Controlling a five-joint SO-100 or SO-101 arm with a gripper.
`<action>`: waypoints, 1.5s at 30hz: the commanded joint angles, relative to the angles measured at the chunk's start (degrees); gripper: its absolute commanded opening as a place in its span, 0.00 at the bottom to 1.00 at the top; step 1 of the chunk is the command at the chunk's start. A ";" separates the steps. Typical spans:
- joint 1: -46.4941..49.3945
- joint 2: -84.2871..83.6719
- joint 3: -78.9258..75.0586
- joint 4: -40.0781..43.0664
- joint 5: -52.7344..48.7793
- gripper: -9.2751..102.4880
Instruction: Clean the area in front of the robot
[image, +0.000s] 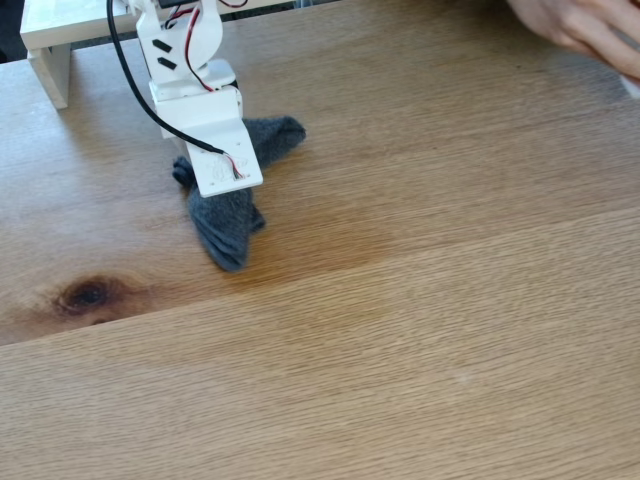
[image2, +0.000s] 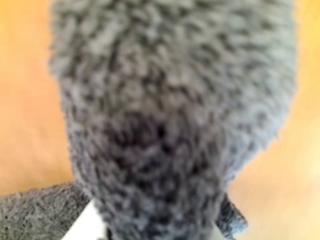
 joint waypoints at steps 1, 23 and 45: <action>8.09 -0.35 -2.72 -21.45 -7.03 0.08; 8.61 -16.70 -10.63 -48.96 -15.38 0.08; 29.44 -37.62 -60.47 -7.91 -17.58 0.08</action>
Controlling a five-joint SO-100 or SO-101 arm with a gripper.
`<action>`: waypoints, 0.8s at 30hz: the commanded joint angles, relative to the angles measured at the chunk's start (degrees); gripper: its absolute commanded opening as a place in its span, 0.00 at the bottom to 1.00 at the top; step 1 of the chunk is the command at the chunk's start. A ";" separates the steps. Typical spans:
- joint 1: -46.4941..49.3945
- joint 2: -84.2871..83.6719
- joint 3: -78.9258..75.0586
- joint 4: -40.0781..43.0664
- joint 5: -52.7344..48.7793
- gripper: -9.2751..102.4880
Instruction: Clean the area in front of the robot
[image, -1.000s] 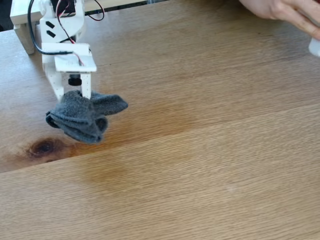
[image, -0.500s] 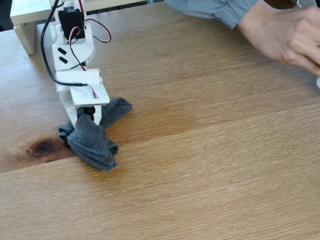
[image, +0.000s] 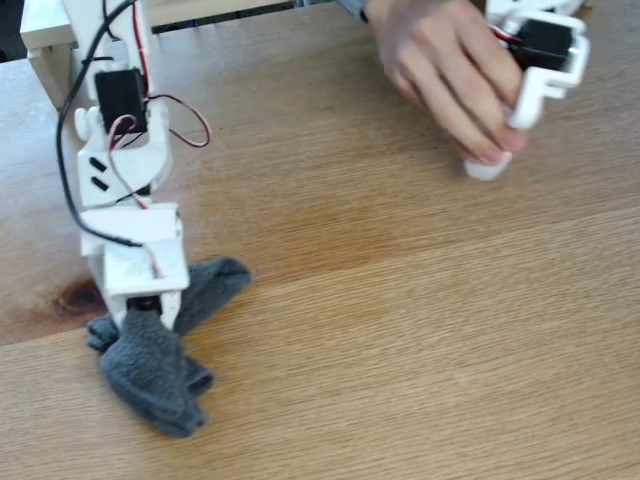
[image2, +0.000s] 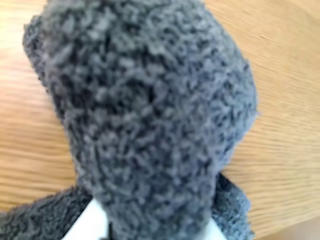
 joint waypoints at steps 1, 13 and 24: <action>12.74 5.01 -2.81 8.61 0.62 0.08; 5.62 30.23 19.42 38.06 -2.20 0.08; -10.72 46.67 44.65 17.49 -0.53 0.08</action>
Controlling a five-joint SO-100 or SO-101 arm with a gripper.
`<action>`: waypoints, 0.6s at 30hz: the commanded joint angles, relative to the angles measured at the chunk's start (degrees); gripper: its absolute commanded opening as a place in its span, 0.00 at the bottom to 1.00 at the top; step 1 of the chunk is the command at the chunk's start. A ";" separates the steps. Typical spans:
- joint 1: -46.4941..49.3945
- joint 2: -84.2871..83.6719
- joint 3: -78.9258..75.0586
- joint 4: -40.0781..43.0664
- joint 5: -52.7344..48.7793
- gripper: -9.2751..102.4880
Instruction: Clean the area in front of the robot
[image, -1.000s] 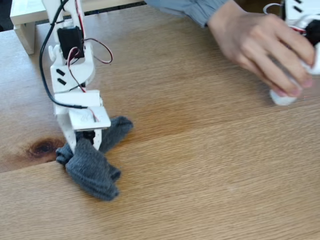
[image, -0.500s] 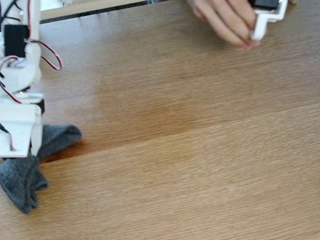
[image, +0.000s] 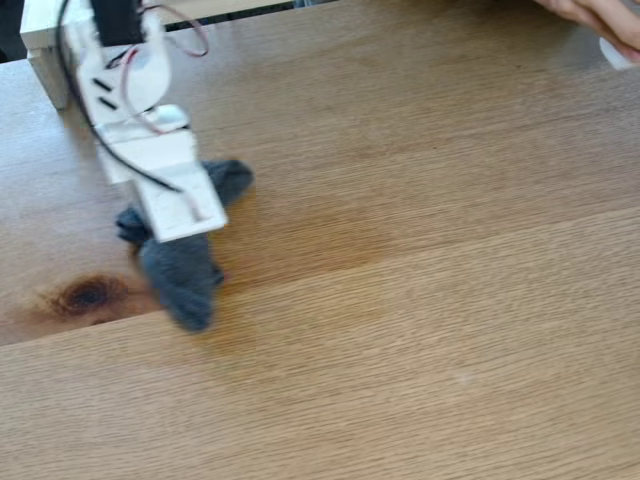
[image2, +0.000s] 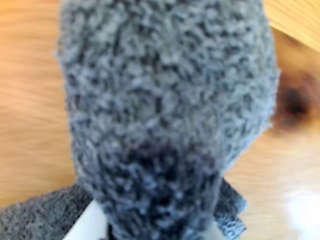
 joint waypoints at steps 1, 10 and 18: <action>0.09 12.66 5.01 -4.48 -0.09 0.08; 18.98 29.00 8.35 10.99 -8.53 0.08; 33.05 30.15 9.32 22.50 -19.69 0.08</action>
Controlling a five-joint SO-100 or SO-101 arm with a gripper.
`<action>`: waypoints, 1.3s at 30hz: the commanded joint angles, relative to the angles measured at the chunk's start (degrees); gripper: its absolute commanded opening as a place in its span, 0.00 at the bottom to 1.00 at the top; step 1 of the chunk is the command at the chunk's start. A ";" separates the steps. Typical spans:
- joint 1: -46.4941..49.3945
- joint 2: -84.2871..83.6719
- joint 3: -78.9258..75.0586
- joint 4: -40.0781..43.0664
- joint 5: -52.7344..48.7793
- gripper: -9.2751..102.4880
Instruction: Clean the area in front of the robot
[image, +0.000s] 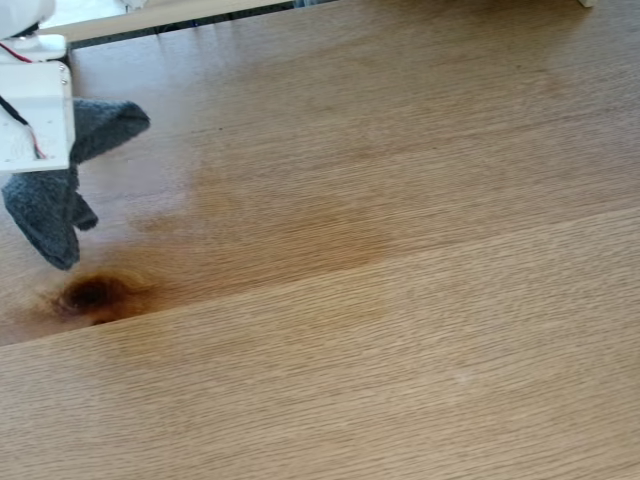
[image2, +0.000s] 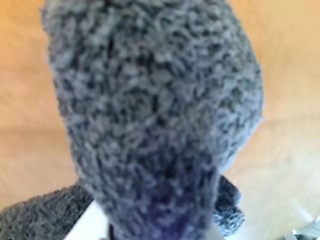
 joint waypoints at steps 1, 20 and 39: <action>6.42 3.60 -0.70 2.11 -3.60 0.08; 16.35 -2.99 -0.70 -8.53 1.49 0.42; -28.48 15.12 -0.70 2.11 38.23 0.08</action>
